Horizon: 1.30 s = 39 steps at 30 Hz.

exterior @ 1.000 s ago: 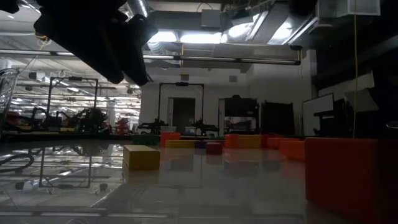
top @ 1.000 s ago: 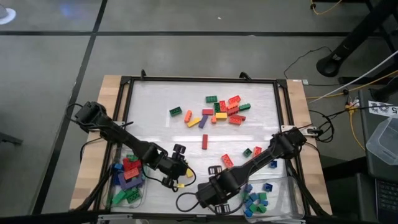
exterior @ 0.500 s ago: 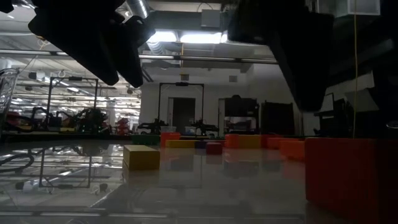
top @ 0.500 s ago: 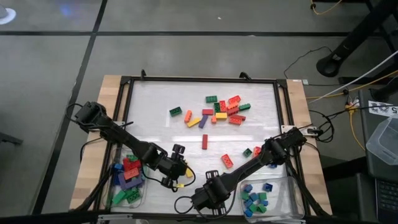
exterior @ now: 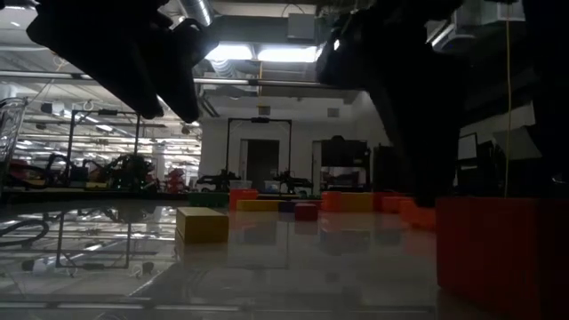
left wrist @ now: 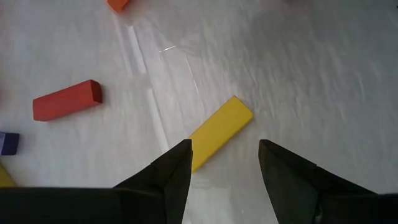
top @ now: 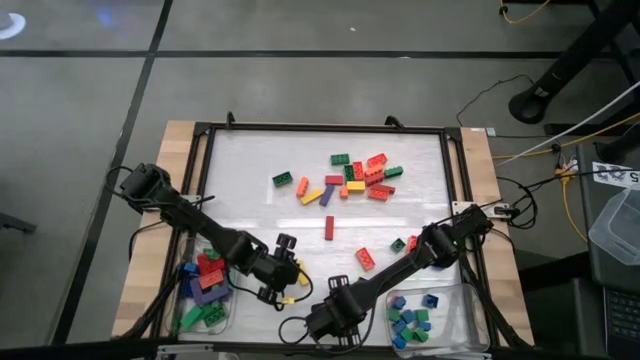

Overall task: Sort blocks by size
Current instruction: Put the small red block into the right transparent bin

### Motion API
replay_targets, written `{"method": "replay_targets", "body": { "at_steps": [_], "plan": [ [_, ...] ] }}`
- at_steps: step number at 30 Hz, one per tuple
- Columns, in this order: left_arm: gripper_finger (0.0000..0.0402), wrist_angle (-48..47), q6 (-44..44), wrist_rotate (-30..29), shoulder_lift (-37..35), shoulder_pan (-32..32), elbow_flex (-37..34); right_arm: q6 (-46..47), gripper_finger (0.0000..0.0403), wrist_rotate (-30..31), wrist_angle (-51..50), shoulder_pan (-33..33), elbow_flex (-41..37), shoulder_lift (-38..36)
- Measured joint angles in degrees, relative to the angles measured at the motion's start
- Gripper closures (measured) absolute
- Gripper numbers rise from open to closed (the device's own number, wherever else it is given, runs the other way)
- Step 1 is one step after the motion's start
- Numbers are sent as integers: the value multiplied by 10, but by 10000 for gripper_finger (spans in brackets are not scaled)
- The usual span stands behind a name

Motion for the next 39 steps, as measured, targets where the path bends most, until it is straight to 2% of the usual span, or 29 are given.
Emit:
{"method": "replay_targets", "body": {
  "at_steps": [9,12,17,24,29,34,39],
  "plan": [
    [229,1,2,0,0,-6,0,-16,164,-9,-8,0,-2,17],
    [229,0,2,0,0,-6,0,-20,196,-9,-4,0,-7,17],
    [229,2,9,0,0,-6,0,-32,274,-9,-17,0,-7,17],
    [229,4,14,0,0,-6,0,-32,274,-17,-98,-1,-3,17],
    [229,2,14,0,0,-1,0,-31,274,-55,-193,-11,30,17],
    [229,2,14,0,0,14,0,-42,274,-121,-187,-34,63,8],
    [229,0,18,0,0,25,0,-45,270,-159,-187,-58,64,-17]
  ]
}}
